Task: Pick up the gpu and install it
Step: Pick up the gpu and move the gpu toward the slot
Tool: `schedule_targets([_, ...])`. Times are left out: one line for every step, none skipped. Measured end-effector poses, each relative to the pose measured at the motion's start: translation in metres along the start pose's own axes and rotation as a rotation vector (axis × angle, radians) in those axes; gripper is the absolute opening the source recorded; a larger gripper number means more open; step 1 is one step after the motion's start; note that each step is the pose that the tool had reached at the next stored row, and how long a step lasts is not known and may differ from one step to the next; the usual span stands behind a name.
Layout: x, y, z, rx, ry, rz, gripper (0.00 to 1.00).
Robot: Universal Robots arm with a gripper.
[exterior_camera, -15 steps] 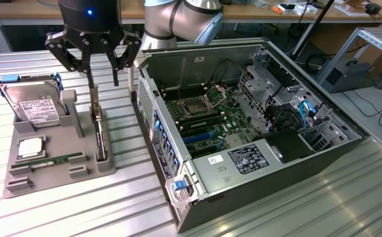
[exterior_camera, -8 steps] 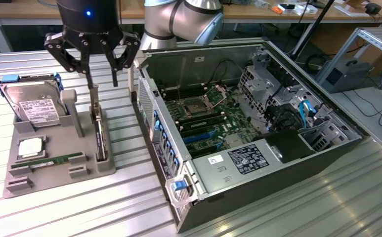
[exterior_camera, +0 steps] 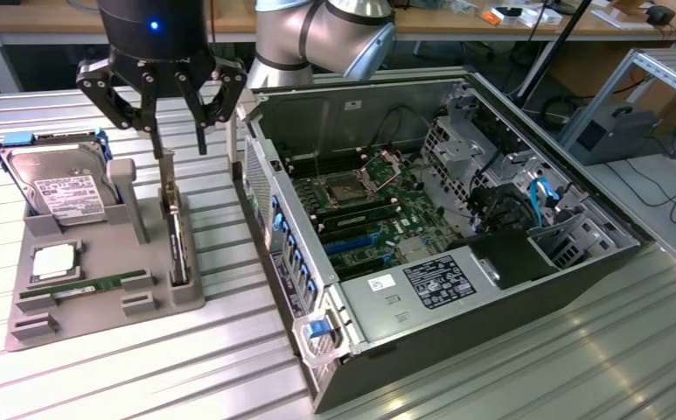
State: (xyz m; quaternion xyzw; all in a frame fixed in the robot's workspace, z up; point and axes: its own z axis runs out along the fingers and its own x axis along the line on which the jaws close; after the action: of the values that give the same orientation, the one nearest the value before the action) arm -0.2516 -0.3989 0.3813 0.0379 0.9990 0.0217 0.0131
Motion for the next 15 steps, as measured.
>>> schedule_targets([0.0002,0.0,0.0001,0.0,0.0,0.0,0.48])
schedule_targets([0.0003,0.0,0.0002,0.0,0.0,0.0,0.48])
schedule_targets([0.0004,0.0,0.0003,0.0,0.0,0.0,0.48])
schedule_targets([0.0005,-0.0001,0.0005,0.0,0.0,0.0,0.48])
schedule_targets([0.0007,-0.0001,0.0006,0.0,0.0,0.0,0.48])
schedule_targets([0.0008,-0.0001,0.0008,0.0,0.0,0.0,0.48])
schedule_targets([0.0009,-0.0001,0.0013,0.0,0.0,0.0,0.48])
schedule_targets([0.0009,-0.0001,0.0017,0.0,0.0,0.0,0.48])
schedule_targets([0.0009,-0.0002,0.0019,0.0,0.0,0.0,0.48])
schedule_targets([0.0011,-0.0002,0.002,0.0,0.0,0.0,0.48])
schedule_targets([0.0012,-0.0002,0.0022,0.0,0.0,0.0,0.48])
schedule_targets([0.0015,-0.0002,0.0023,-0.0001,-0.0001,0.0,0.48])
schedule_targets([0.002,-0.0002,0.0025,-0.0001,-0.0001,0.0,0.48])
schedule_targets([0.0027,-0.0003,0.0028,0.0,0.0,0.0,0.48])
schedule_targets([0.0034,-0.0004,0.0032,0.0,0.0001,0.0,0.48])
